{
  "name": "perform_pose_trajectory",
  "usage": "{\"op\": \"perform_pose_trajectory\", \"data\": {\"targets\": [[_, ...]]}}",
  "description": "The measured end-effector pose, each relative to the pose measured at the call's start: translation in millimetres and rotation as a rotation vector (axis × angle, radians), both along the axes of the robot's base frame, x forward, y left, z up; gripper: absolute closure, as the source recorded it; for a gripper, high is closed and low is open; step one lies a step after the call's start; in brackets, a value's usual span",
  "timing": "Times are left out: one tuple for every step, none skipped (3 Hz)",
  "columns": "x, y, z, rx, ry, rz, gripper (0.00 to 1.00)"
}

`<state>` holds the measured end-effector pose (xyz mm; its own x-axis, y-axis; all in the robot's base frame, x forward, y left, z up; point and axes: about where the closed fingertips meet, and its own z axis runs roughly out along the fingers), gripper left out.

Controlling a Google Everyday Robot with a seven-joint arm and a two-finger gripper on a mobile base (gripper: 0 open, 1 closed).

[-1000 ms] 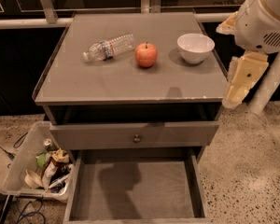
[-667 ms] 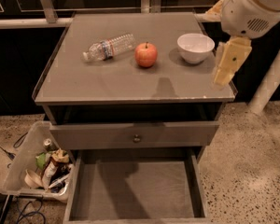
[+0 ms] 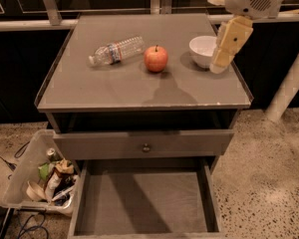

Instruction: Place apple into middle drawer

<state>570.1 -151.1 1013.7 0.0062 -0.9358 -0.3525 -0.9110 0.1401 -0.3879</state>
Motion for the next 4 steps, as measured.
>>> {"op": "perform_pose_trajectory", "data": {"targets": [[-0.3, 0.2, -1.4, -0.001, 0.003, 0.0, 0.0], [16.1, 19.5, -4.2, 0.059, 0.004, 0.004, 0.0], [44.3, 67.3, -6.1, 0.134, 0.035, 0.068, 0.0], [56.2, 110.6, -5.5, 0.169, 0.071, 0.155, 0.0]]}}
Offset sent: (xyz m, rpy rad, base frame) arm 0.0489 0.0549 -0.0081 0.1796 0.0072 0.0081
